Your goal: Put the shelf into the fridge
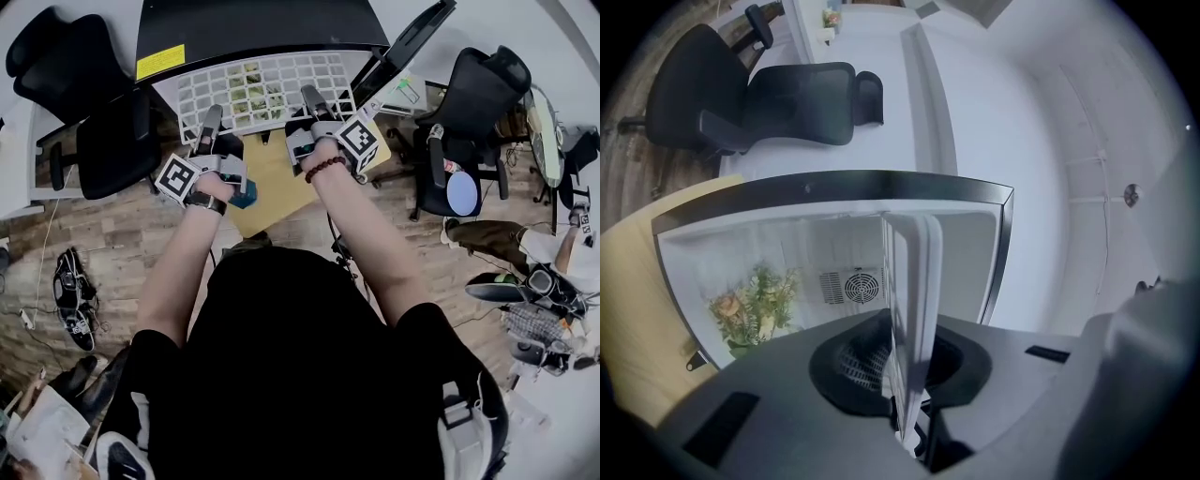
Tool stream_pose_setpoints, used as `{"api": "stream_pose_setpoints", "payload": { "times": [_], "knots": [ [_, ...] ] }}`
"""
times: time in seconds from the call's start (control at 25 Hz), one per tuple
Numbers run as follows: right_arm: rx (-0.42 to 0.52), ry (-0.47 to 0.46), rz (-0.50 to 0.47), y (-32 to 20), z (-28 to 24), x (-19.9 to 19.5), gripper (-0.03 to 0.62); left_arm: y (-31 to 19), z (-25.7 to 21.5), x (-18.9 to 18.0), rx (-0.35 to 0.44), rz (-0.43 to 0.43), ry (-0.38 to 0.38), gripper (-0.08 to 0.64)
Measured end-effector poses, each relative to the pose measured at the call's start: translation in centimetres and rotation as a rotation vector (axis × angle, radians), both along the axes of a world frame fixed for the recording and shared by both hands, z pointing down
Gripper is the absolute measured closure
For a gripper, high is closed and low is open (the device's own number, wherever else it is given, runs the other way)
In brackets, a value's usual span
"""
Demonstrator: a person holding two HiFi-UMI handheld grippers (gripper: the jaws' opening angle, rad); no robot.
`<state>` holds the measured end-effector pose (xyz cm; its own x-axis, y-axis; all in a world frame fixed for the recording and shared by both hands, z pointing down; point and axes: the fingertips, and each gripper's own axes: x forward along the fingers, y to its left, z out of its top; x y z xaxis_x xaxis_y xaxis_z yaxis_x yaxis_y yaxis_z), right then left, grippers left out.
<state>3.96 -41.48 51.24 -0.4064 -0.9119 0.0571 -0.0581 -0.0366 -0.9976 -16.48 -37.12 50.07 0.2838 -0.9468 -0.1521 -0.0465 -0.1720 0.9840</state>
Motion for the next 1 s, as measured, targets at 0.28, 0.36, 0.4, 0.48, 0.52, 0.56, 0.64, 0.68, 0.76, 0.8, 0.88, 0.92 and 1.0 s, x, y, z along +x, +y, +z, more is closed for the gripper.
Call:
{"api": "stream_pose_setpoints", "payload": {
  "times": [0.28,0.36,0.4,0.48,0.52,0.56,0.64,0.68,0.76,0.8,0.88,0.92,1.0],
  "knots": [
    [-0.013,0.000,0.016,-1.1,0.1,0.0,0.555,-1.1,0.1,-0.1,-0.003,-0.001,-0.005,0.518],
    [-0.012,-0.001,0.020,-1.1,0.2,0.0,0.555,-1.1,0.2,-0.2,-0.004,-0.004,-0.008,0.518],
    [-0.014,-0.001,0.023,-1.4,0.1,-0.1,0.555,-1.4,0.1,-0.2,-0.004,-0.005,-0.008,0.518],
    [-0.019,-0.002,0.028,-2.1,0.1,-0.2,0.555,-2.1,0.1,-0.4,-0.007,-0.005,-0.004,0.518],
    [-0.021,-0.004,0.030,-2.3,0.1,-0.3,0.555,-2.3,0.1,-0.4,-0.011,-0.005,-0.003,0.517],
    [-0.019,-0.006,0.032,-2.2,0.1,-0.3,0.555,-2.2,0.2,-0.4,-0.016,-0.004,-0.003,0.515],
    [-0.008,-0.011,0.035,-2.1,0.1,-0.2,0.555,-2.0,0.1,-0.3,-0.009,-0.006,-0.003,0.514],
    [-0.001,-0.012,0.036,-2.2,0.0,-0.1,0.555,-2.0,0.0,-0.4,0.001,-0.009,-0.002,0.514],
    [0.003,-0.011,0.034,-2.5,0.0,-0.2,0.555,-2.4,-0.1,-0.4,0.008,-0.014,-0.004,0.512],
    [-0.001,-0.011,0.034,-2.7,0.1,-0.3,0.555,-2.6,0.0,-0.5,0.005,-0.016,-0.007,0.512],
    [-0.007,-0.014,0.036,-3.0,0.1,-0.3,0.555,-2.9,0.2,-0.6,-0.008,-0.018,-0.022,0.512],
    [-0.005,-0.015,0.036,-3.2,0.1,-0.4,0.555,-3.1,0.2,-0.7,-0.010,-0.019,-0.028,0.512],
    [0.000,-0.019,0.037,-3.4,0.0,-0.3,0.555,-3.2,-0.1,-0.6,0.005,-0.025,-0.020,0.511]
  ]
}}
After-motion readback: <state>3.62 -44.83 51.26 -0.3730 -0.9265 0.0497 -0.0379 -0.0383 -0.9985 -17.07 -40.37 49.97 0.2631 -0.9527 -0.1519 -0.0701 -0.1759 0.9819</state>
